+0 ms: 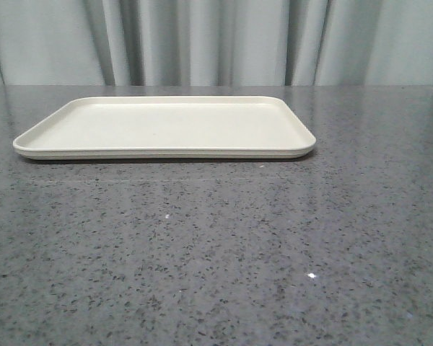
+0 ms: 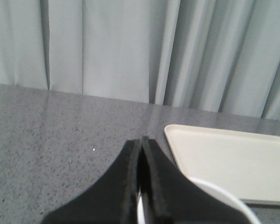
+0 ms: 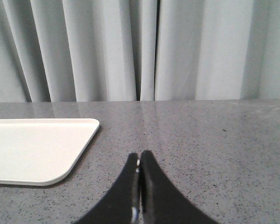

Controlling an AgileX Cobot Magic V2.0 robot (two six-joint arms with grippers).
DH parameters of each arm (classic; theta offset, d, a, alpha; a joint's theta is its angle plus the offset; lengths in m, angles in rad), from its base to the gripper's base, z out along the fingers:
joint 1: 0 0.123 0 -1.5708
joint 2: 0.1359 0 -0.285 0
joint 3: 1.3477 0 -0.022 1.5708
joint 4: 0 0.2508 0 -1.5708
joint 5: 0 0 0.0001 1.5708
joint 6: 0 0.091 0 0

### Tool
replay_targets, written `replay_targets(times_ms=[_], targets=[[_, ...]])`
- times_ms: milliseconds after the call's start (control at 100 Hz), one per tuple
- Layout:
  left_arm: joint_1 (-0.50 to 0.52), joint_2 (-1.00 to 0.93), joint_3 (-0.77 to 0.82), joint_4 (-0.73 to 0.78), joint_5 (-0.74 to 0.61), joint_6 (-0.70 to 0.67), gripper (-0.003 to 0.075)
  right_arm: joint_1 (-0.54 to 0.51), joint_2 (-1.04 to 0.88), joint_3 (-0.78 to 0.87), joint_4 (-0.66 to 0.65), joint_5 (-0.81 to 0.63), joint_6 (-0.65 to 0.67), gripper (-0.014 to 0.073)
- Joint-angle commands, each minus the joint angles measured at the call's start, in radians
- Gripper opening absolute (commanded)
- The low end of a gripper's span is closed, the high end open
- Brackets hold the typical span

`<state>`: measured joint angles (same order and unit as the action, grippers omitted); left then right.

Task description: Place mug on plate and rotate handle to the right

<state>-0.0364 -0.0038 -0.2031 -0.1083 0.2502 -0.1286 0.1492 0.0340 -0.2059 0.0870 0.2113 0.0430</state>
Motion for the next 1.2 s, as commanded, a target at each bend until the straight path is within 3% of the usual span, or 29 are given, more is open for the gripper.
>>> replay_targets(times_ms=[0, 260, 490, 730, 1190], targets=[[0.002, 0.039, -0.128, -0.016, 0.032, -0.007, -0.002, -0.006, 0.087, -0.125, 0.007, 0.063, 0.001, -0.0065], [0.002, 0.285, -0.456, -0.081, 0.372, -0.015, -0.002, -0.005, 0.354, -0.431, 0.007, 0.357, 0.001, -0.0065], [0.002, 0.561, -0.711, -0.081, 0.698, 0.001, -0.002, -0.005, 0.519, -0.627, 0.007, 0.468, -0.011, -0.0065], [0.002, 0.7, -0.787, -0.079, 0.717, 0.001, -0.002, -0.005, 0.55, -0.657, 0.008, 0.459, -0.011, -0.0065], [0.002, 0.714, -0.787, -0.079, 0.688, 0.021, -0.002, -0.005, 0.55, -0.657, 0.008, 0.484, -0.011, -0.0059]])
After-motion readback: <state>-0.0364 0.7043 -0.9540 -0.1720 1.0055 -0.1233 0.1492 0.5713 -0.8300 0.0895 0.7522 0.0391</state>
